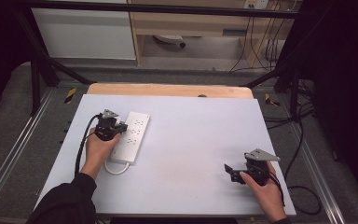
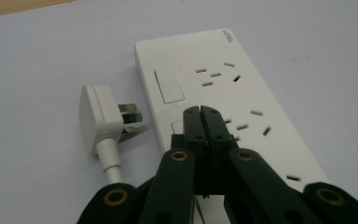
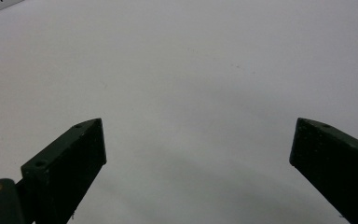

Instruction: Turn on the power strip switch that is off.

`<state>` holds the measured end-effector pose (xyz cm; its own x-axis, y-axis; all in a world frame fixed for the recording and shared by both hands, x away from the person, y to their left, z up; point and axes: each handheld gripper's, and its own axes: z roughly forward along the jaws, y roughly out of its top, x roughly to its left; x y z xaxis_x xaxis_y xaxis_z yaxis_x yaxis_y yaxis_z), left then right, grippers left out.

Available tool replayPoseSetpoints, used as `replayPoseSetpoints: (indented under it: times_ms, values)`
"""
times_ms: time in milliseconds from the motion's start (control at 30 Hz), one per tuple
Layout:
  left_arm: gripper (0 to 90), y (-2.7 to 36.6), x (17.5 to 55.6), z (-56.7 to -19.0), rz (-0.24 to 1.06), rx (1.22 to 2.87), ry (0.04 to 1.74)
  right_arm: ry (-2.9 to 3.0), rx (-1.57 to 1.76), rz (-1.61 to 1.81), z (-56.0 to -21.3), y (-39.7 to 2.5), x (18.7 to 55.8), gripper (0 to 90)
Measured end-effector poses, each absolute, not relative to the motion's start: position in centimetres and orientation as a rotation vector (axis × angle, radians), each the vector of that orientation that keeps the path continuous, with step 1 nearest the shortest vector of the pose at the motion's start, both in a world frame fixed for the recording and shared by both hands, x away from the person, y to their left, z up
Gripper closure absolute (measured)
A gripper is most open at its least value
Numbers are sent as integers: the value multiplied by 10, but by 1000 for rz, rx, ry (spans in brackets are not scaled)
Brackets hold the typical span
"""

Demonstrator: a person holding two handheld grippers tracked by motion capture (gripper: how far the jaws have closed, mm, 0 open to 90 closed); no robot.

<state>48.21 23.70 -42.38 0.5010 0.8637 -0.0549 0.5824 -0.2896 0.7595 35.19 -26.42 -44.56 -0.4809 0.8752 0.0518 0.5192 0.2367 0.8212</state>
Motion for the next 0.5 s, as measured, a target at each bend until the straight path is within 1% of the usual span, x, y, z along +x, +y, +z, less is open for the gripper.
replayPoseSetpoints:
  times_ms: [500]
  values:
    - [900, 237, 481, -425, 511, 2006, 1177, 2094, 1283, 1139, -446, -264, 352, 39]
